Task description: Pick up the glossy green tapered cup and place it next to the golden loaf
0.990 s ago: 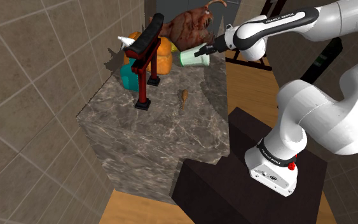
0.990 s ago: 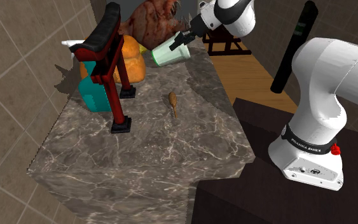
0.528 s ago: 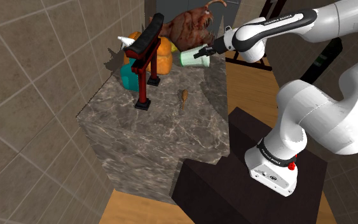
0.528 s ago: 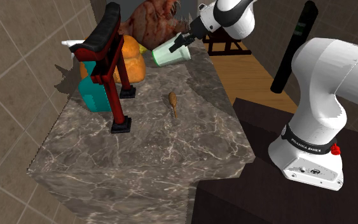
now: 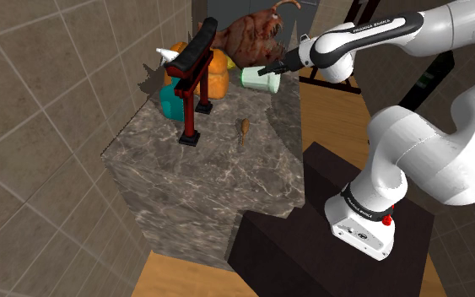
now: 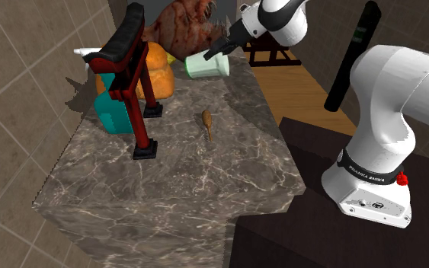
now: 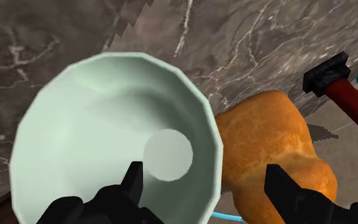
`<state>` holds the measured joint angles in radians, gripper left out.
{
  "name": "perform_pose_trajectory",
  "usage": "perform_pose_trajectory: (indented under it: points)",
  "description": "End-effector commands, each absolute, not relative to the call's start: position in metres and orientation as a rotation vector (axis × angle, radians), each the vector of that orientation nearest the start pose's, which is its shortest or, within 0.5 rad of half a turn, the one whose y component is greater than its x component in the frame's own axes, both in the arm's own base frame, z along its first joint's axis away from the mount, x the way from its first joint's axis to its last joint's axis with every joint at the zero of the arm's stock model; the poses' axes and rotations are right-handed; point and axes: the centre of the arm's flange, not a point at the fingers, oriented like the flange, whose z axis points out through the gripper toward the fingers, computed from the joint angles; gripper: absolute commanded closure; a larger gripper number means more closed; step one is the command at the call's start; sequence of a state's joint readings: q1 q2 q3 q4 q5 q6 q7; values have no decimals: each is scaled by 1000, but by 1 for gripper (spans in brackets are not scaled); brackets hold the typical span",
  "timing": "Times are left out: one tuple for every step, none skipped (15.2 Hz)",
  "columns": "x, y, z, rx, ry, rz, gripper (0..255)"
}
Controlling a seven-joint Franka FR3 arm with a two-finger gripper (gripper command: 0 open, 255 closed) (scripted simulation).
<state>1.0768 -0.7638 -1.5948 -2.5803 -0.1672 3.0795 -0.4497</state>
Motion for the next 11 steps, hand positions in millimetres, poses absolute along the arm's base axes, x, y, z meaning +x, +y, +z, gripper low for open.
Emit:
perform_pose_trajectory:
  points:
    - [419,-223,335,-2560,139,-1065,0]
    - [409,-227,344,-2560,139,-1065,0]
    - [402,-230,351,-2560,139,-1065,0]
    - [402,-230,351,-2560,139,-1065,0]
    - [402,-230,351,-2560,139,-1065,0]
    - [402,-230,351,-2560,139,-1065,0]
    - [402,-230,351,-2560,139,-1065,0]
    - [402,-230,351,-2560,139,-1065,0]
    - [402,-230,351,-2560,139,-1065,0]
    - [402,-230,351,-2560,139,-1065,0]
    - [402,-230,351,-2560,139,-1065,0]
